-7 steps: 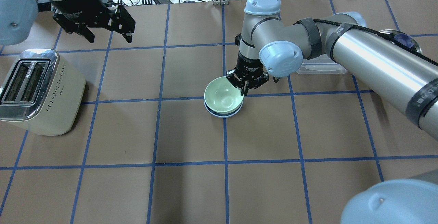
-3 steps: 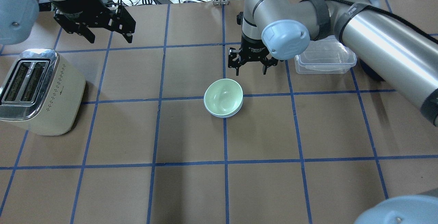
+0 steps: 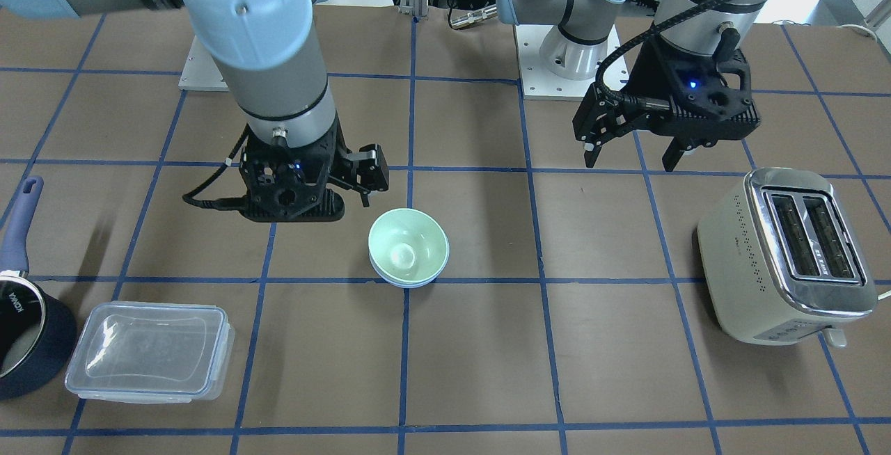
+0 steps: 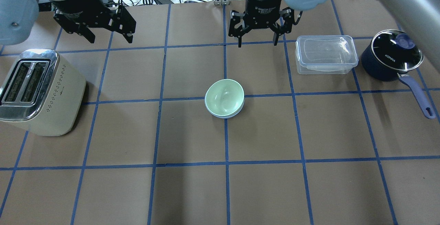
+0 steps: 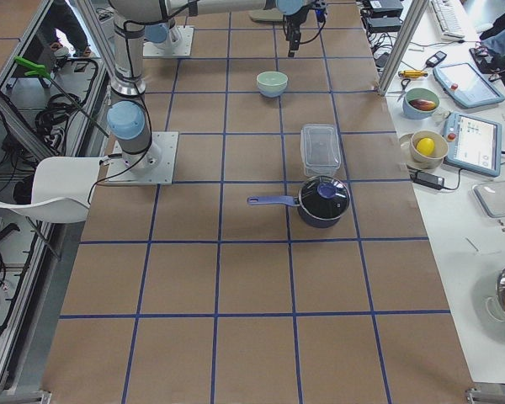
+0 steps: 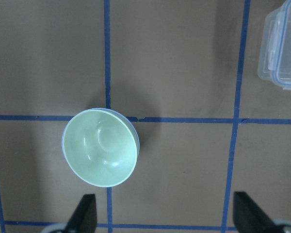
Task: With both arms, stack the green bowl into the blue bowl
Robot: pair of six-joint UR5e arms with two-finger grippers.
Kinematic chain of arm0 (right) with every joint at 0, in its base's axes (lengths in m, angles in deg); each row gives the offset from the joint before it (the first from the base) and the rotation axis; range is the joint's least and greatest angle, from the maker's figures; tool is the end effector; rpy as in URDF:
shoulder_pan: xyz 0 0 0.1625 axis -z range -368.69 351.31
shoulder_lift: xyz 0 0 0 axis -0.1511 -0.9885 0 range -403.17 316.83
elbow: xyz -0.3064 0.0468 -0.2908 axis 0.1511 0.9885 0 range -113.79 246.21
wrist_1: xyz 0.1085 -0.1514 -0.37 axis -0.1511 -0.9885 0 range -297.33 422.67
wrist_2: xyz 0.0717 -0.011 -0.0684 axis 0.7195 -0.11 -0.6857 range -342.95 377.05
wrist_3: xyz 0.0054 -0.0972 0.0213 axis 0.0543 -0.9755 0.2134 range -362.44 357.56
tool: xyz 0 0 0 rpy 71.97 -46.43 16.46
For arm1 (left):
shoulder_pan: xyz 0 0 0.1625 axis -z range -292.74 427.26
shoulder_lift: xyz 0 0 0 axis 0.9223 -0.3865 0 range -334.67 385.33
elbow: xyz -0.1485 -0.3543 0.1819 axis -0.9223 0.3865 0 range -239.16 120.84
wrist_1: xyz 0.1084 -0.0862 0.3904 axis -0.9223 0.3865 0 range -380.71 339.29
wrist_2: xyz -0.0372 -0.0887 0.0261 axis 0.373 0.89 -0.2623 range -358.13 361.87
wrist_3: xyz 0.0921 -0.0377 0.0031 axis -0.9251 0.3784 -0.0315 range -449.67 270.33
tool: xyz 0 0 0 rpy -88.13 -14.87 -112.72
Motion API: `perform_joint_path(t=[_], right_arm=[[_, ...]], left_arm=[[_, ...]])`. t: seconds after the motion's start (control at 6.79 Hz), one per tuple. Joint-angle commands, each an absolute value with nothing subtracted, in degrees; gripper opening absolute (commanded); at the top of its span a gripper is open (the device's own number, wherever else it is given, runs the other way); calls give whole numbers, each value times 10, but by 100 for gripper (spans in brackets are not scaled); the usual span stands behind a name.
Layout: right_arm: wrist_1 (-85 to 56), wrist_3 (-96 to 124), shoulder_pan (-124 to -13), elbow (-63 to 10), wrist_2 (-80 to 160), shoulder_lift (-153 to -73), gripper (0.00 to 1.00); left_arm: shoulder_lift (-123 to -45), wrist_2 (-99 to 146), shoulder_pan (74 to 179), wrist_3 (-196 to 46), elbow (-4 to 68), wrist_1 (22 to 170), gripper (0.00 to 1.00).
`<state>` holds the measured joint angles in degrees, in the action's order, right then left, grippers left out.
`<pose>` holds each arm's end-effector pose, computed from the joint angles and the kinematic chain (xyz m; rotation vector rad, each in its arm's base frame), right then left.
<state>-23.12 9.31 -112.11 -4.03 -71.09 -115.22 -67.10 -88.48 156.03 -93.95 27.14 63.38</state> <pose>0.2764 -0.5699 0.4756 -0.0442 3.1178 0.0745 -0.1214 -0.5242 0.5095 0.0826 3.1222 -0.1952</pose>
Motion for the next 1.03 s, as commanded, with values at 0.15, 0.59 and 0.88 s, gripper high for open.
perform_joint_path(t=[0.15, 0.59, 0.88], right_arm=[[-206, 14, -1106, -100, -711, -1241, 99], [-295, 27, -1108, -169, -715, -1280, 100], [-294, 18, -1077, -164, -721, -1282, 100]], left_arm=[[-670, -886, 1560, -939, 271, 635, 100], [-667, -890, 1560, -937, 271, 641, 100], [-668, -890, 1560, -936, 272, 642, 100]])
